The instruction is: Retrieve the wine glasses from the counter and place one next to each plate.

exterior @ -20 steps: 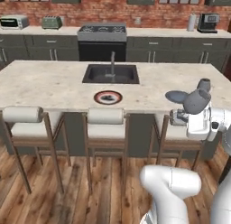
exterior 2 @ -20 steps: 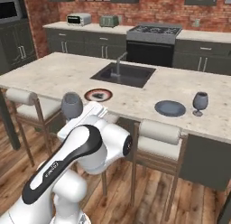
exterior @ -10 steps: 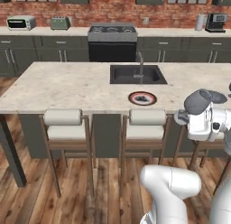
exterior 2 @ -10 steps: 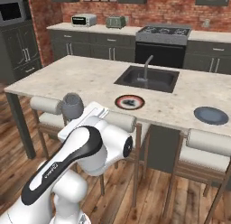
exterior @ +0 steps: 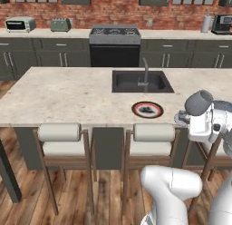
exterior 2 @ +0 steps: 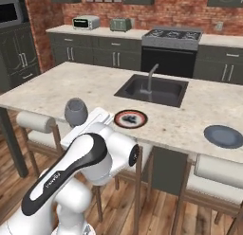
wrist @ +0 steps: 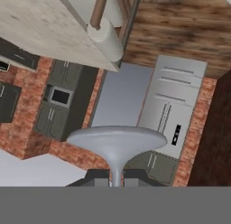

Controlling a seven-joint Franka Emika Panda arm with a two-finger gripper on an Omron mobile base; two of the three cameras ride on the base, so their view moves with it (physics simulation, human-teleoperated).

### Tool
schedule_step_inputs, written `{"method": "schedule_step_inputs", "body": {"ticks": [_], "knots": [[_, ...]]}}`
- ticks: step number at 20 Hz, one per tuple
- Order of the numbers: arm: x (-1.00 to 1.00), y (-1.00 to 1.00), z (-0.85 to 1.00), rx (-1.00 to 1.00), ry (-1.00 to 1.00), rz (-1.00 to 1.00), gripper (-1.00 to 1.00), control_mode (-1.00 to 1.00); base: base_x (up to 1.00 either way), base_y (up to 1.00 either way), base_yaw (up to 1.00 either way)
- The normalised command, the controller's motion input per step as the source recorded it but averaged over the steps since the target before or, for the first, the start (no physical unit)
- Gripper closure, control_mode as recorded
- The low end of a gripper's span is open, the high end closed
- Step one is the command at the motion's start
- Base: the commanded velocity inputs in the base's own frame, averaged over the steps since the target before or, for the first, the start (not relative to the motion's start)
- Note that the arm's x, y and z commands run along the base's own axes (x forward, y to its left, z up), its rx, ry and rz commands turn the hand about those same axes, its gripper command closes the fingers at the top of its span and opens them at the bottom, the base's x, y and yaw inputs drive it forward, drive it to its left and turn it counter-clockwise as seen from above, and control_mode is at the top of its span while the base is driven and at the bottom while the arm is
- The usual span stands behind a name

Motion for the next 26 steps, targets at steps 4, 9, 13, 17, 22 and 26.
{"method": "schedule_step_inputs", "body": {"ticks": [4,9,13,17,22,26], "knots": [[0.0,0.0,0.0,0.0,0.0,0.0,1.0,1.0,0.4,-0.01,0.16],[0.0,0.0,0.0,0.0,0.0,0.0,1.0,1.0,0.3,-0.17,0.09],[0.0,0.0,0.0,0.0,0.0,0.0,1.0,1.0,0.42,-0.43,0.14],[0.0,0.0,0.0,0.0,0.0,0.0,1.0,1.0,0.32,-0.21,0.11],[0.0,0.0,0.0,0.0,0.0,0.0,1.0,1.0,0.08,-0.16,0.05],[0.0,0.0,0.0,0.0,0.0,0.0,1.0,1.0,0.25,-0.25,-0.16]]}}
